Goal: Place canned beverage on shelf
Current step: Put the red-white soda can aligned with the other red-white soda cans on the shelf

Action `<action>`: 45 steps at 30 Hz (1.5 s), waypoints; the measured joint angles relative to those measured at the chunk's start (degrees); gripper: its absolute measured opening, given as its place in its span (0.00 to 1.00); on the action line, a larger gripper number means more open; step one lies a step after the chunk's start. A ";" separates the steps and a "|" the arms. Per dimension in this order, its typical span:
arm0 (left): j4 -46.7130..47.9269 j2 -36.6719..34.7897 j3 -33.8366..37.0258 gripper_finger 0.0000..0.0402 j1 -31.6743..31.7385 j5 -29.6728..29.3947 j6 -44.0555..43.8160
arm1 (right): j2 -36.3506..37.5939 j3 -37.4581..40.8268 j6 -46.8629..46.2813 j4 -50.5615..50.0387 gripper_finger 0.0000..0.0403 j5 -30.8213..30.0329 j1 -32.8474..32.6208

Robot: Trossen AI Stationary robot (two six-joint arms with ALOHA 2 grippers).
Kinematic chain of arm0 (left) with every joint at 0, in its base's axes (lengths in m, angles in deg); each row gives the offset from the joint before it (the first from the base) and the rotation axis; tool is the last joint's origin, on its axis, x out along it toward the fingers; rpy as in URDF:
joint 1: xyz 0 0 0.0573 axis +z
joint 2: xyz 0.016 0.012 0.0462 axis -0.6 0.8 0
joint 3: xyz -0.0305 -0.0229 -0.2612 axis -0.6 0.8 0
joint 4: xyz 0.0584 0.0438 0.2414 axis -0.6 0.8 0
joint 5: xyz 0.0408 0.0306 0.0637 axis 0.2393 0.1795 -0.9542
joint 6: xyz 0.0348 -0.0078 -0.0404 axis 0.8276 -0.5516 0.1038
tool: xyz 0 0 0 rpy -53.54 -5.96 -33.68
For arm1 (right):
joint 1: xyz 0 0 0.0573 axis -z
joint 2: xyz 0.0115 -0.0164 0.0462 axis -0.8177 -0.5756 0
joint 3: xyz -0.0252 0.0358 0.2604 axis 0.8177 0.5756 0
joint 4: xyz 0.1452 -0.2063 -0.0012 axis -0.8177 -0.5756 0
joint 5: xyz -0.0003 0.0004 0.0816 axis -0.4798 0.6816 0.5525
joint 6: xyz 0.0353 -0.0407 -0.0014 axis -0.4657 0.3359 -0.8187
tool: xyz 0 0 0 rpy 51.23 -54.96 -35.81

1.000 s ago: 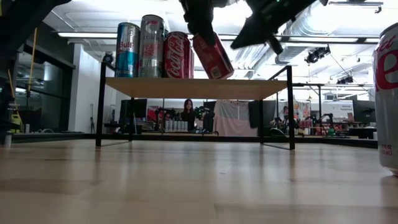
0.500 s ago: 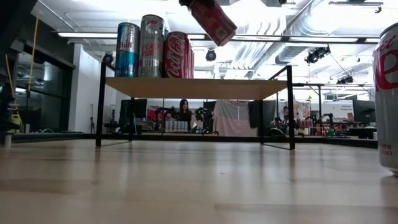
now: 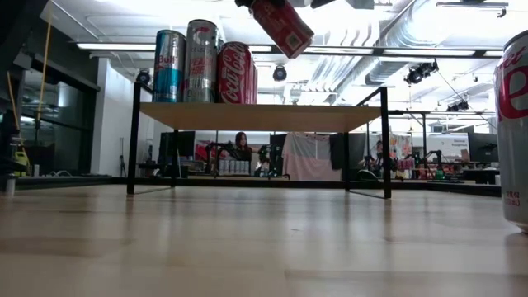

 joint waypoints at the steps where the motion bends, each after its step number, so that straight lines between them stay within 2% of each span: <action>1: -0.01 0.00 0.00 0.53 0.00 0.00 0.01 | -1.09 -1.10 1.10 -0.30 0.98 -0.06 0.00; 6: -0.11 0.00 0.00 0.53 -0.16 0.01 -0.19 | -4.80 -3.01 6.65 -0.40 0.97 -4.08 0.11; 22: -1.84 0.00 0.00 0.53 -0.79 1.76 -0.05 | -11.10 -3.01 10.39 4.66 0.96 -4.29 0.48; 26: -1.78 0.00 0.00 0.53 -0.79 1.79 -0.04 | -11.10 -3.01 10.12 4.82 0.88 -4.63 0.48; 30: -1.75 0.00 0.00 0.54 -0.79 1.56 0.02 | -11.08 -3.01 10.12 4.93 0.71 -5.51 0.35; 40: -1.84 0.00 0.00 0.63 -0.79 1.75 0.15 | -11.07 -3.29 10.43 4.49 0.70 -5.56 0.35; 45: -1.17 -1.51 -0.04 0.65 -0.53 1.97 1.50 | -10.33 -3.96 11.01 -0.56 0.70 -5.35 1.56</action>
